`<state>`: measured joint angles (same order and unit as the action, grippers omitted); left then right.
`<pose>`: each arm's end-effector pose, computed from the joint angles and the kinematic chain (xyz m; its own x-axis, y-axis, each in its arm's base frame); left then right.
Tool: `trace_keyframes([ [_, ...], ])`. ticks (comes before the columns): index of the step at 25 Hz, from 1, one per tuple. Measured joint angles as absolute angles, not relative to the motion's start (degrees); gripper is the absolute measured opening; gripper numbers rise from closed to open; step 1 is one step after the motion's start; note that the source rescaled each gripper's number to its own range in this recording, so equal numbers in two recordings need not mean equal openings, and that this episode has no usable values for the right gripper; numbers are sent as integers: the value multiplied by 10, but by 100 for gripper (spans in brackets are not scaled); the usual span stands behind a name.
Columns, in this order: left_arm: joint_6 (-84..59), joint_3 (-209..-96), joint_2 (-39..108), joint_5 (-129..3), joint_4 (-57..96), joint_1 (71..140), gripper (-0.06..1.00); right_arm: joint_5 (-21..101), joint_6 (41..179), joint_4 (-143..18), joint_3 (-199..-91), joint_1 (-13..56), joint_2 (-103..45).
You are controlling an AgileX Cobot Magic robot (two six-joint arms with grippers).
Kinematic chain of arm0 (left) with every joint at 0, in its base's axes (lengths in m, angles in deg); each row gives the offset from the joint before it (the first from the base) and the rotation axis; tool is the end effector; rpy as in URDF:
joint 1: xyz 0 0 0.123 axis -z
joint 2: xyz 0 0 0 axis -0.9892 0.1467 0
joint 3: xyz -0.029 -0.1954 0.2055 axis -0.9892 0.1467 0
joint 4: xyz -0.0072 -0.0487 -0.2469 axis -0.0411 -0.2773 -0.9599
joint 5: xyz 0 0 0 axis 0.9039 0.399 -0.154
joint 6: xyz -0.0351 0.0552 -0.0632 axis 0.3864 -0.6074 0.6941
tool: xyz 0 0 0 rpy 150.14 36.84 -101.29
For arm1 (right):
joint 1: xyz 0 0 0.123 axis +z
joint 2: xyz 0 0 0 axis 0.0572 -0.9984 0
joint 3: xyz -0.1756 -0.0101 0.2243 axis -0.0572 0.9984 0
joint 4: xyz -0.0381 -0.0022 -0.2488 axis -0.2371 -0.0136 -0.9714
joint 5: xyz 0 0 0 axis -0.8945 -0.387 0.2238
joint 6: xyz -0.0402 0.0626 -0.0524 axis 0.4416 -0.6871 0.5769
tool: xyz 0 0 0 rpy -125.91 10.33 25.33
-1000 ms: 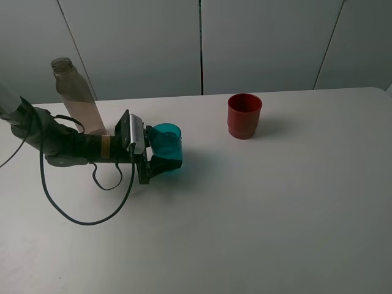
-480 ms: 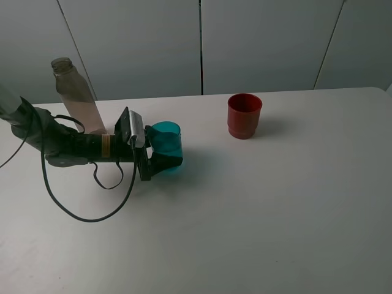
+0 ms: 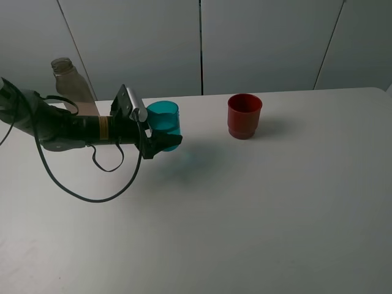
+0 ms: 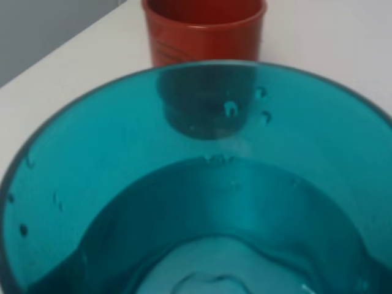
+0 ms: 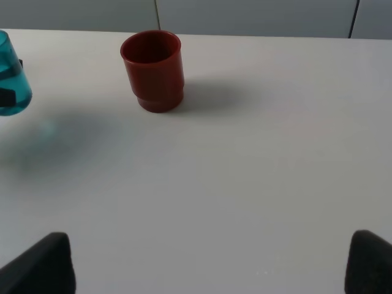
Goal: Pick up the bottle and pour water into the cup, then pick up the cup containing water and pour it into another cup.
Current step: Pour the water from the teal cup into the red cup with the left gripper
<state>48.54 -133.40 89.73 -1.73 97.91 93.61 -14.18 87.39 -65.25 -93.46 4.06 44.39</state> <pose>0.3681 -0.1493 0.0804 -0.1522 0.2740 -0.9496 0.9048 0.4253 -0.0223 -0.0089 0.0062 0.2750 -0.4865 -0.0324 -0.8731 -0.1825 0.9810 0.0653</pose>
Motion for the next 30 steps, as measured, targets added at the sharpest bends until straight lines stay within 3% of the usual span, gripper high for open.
trace_keyframes([
  [16, 520, -1473, 858, -281, 863, 1072, 14, -142, 874, -653, -935, 41, 444],
  [30, 490, -1622, 873, -473, 871, 1109, 14, -142, 874, -653, -935, 41, 444],
])
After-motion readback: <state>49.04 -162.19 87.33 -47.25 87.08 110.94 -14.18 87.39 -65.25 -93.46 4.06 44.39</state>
